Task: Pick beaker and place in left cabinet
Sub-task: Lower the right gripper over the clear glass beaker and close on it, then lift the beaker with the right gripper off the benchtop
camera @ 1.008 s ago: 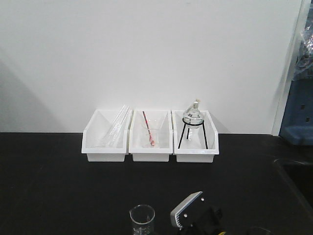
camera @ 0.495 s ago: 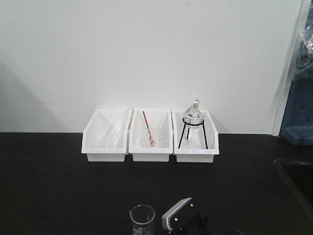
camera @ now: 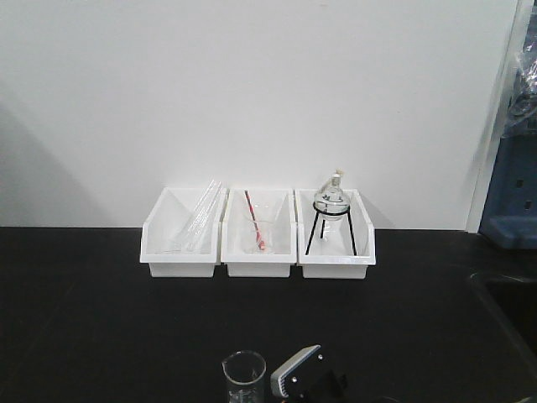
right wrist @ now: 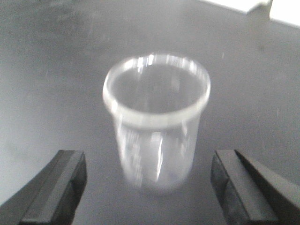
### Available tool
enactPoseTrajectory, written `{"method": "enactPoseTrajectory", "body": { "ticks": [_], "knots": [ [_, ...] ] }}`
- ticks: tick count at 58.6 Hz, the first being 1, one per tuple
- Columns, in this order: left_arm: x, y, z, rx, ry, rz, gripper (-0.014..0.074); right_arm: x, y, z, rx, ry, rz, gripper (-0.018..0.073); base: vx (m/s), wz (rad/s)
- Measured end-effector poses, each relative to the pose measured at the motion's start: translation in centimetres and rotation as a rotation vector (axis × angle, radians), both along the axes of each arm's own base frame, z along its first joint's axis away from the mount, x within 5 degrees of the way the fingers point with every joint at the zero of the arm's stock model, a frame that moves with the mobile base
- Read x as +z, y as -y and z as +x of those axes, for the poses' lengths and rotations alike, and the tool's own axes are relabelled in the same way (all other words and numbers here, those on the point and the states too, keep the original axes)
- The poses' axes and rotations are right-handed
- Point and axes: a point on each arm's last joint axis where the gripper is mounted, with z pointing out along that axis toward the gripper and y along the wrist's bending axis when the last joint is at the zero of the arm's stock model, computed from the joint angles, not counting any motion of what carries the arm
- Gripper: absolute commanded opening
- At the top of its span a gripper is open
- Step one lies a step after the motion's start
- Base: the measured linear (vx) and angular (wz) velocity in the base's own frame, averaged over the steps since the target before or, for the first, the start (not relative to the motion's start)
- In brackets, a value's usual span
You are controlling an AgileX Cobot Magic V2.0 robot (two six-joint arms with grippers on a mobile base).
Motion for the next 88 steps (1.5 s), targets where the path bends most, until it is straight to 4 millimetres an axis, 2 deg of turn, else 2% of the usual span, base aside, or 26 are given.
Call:
{"method": "enactPoseTrajectory", "body": {
  "ticks": [15,46,59,67,73,78,84,88],
  "knots": [
    [0.0,0.0,0.0,0.000,0.000,0.000,0.0001,-0.7,-1.7,1.3,0.005,-0.012,-0.018,0.0619,0.00,0.00],
    [0.0,0.0,0.0,0.000,0.000,0.000,0.0001,-2.4,-3.6,4.5,-0.004,0.014,0.001,0.0595,0.00,0.00],
    [0.0,0.0,0.0,0.000,0.000,0.000,0.0001,-2.7,-3.9,5.0,-0.009,0.014,0.001,0.0489,0.00,0.00],
    [0.0,0.0,0.0,0.000,0.000,0.000,0.0001,-2.4,-3.8,5.0,-0.013,0.010,-0.008,0.0353,0.00,0.00],
    [0.0,0.0,0.0,0.000,0.000,0.000,0.0001,-1.4,-3.7,5.1,-0.021,0.010,-0.022,0.0238,0.00,0.00],
    [0.0,0.0,0.0,0.000,0.000,0.000,0.0001,0.6,-3.7,5.1,-0.026,0.037,-0.013,0.0122,0.00,0.00],
    [0.0,0.0,0.0,0.000,0.000,0.000,0.0001,3.9,-3.6,5.1,-0.031,0.095,0.017,0.0010,0.00,0.00],
    [0.0,0.0,0.0,0.000,0.000,0.000,0.0001,6.3,-3.5,5.0,-0.034,0.134,0.037,-0.0014,0.00,0.00]
  ]
}}
